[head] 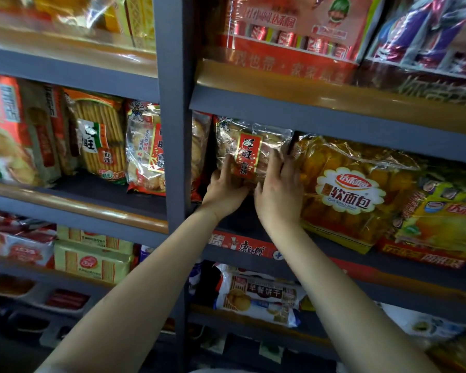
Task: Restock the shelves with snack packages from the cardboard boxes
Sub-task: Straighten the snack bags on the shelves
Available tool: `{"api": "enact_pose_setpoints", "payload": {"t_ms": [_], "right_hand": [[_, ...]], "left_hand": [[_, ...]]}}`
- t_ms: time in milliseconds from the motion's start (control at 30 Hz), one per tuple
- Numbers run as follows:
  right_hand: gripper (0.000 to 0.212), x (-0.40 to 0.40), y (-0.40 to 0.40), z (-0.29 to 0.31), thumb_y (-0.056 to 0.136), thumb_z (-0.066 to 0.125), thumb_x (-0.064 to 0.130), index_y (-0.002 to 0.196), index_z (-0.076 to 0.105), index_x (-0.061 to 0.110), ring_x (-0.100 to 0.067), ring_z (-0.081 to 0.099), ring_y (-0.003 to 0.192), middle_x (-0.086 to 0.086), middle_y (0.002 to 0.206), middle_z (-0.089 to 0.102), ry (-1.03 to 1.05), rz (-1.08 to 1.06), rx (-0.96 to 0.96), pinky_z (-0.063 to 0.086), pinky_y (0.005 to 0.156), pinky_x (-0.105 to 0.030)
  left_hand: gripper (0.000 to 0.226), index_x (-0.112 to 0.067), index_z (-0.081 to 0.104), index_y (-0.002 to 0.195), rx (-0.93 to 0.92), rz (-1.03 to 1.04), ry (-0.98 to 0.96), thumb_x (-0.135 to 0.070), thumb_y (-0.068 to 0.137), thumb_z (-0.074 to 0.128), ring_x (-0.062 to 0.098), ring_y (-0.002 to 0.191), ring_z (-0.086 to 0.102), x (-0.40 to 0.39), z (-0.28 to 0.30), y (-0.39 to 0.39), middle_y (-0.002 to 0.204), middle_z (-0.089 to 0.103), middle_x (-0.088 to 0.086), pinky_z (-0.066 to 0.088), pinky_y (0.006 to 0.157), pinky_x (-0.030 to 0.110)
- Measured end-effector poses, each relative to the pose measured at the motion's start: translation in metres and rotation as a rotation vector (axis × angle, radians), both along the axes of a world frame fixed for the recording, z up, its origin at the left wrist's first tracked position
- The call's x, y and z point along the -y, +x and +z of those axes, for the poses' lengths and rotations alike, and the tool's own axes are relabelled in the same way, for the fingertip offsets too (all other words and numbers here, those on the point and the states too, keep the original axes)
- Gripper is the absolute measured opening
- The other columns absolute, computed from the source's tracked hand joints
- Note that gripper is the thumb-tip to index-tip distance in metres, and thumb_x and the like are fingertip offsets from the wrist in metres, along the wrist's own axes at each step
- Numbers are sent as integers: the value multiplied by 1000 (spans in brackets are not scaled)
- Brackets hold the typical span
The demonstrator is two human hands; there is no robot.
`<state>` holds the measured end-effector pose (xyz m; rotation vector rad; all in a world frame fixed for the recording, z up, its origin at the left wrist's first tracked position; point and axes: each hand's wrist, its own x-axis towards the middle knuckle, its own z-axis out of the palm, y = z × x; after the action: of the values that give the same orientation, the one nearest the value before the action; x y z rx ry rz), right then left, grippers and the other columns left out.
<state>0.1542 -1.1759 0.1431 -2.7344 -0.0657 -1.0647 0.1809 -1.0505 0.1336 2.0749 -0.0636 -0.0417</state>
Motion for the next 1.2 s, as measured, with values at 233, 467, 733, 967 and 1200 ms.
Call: {"api": "enact_pose_setpoints", "payload": {"t_ms": [233,467,733,967,1200], "right_hand": [[89,5,26,-1,77,79,10,154,37,26,-49,50,123,-28,147,44,-380,-72,-179,55,79,-50],[84,10,40,-2,90,55,-9,159,22,26,-52,27,139,-28,158,23,-337,64,-180,48,100,-51],[82,21,19,2,96,56,4,160,9,27,-46,8,149,-19,165,-4,-144,174,-288,34,115,-50],[80,16,5,-7,95,62,19,158,14,29,-43,11,148,-19,164,-2,-47,182,-260,36,113,-53],[88,10,9,-12,96,58,13,158,0,36,-43,32,141,-22,158,14,474,232,-484,40,110,-47]], "left_hand": [[79,-56,5,155,35,54,-78,-37,95,54,34,146,31,-2,1,1,164,22,8,35,115,48],[79,-56,10,155,42,35,-69,-31,95,55,33,150,25,1,2,-3,168,13,0,31,109,34],[74,-35,20,158,68,72,25,-20,94,54,36,131,46,4,9,-33,159,24,10,40,87,29],[62,-27,30,156,161,108,-33,-29,100,55,21,125,48,-2,8,-53,151,36,6,36,83,19],[76,-51,21,155,-42,69,-258,-49,91,62,32,151,25,8,12,-26,166,19,3,30,119,45]]}}
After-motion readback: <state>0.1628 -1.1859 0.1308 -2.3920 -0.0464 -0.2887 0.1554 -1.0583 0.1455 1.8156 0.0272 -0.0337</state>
